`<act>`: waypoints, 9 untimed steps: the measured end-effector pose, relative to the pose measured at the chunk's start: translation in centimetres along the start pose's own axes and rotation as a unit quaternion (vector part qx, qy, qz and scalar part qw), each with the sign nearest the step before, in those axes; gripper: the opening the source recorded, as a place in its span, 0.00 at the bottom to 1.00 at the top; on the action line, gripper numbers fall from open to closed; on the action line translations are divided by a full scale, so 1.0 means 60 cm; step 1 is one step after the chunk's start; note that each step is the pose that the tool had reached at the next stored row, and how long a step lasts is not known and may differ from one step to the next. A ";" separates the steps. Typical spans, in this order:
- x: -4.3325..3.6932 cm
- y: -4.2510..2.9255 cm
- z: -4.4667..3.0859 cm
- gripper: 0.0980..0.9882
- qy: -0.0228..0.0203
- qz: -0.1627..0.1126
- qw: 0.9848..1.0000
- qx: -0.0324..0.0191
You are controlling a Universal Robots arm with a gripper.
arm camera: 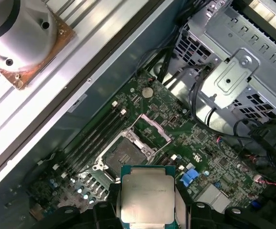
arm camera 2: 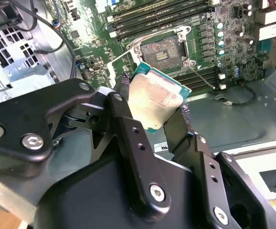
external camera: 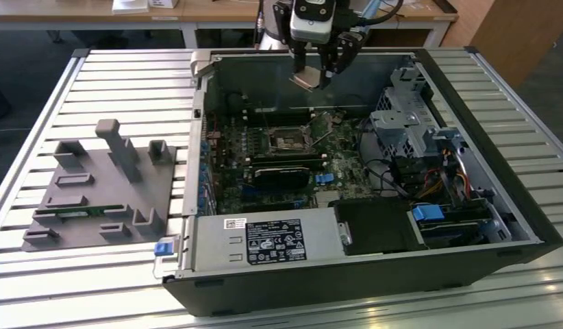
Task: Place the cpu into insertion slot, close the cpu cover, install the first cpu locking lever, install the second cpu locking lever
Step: 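Place the cpu into insertion slot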
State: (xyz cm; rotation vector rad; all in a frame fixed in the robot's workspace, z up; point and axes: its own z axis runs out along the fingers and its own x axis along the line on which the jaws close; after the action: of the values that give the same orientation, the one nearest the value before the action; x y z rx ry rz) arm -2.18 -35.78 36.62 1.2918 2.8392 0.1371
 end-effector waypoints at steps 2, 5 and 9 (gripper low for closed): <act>0.000 0.000 0.000 0.49 -0.001 0.008 1.000 0.000; 0.000 0.000 0.000 0.49 -0.002 0.019 1.000 0.000; 0.000 0.000 0.000 0.49 -0.003 0.036 0.999 -0.001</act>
State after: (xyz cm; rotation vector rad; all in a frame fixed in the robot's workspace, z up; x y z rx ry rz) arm -2.18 -35.78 36.61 1.3910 2.7884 0.1355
